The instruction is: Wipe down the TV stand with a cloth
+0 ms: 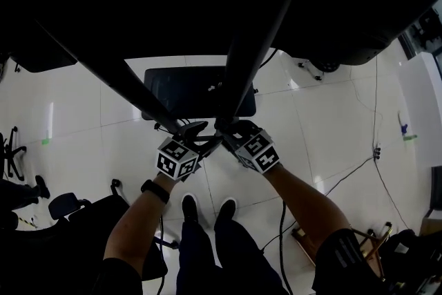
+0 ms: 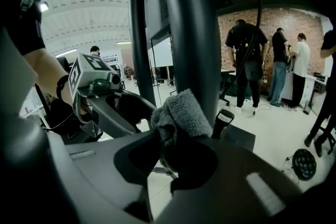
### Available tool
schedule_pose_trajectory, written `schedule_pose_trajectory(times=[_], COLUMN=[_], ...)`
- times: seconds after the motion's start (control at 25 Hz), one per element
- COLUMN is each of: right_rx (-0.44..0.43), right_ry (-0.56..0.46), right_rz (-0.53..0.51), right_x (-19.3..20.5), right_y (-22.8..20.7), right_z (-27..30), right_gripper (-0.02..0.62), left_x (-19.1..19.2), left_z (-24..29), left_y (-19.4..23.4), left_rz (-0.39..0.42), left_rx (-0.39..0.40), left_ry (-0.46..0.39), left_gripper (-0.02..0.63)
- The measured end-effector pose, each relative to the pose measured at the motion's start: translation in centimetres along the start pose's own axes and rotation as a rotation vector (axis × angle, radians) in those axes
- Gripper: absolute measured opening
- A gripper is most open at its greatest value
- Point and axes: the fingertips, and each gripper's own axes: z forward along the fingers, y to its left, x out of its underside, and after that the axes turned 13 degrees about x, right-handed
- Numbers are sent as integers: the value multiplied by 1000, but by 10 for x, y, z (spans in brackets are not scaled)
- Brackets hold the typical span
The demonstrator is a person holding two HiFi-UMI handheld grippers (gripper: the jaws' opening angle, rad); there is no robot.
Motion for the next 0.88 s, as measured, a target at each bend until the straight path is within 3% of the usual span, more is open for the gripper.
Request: schedule_pose_trajectory(times=[0.24,0.56,0.72,0.88], right_rx=[19,50,62,26], right_ry=[55,133,139,98], right_rz=[45,56,80,108], right_x=[47,92,95,70], right_y=[0,1,2,16], right_z=[30,64,60,42], right_gripper=[48,48,49,49], left_x=[50,85,87,66], left_z=[17,18,13,-1], left_y=[13,30,18,9], left_rz=[-43,-54,-66,-54], left_rx=[15,-8,-1,-15], left_ry=[30,64,68,51], left_gripper=[293,293,293,295])
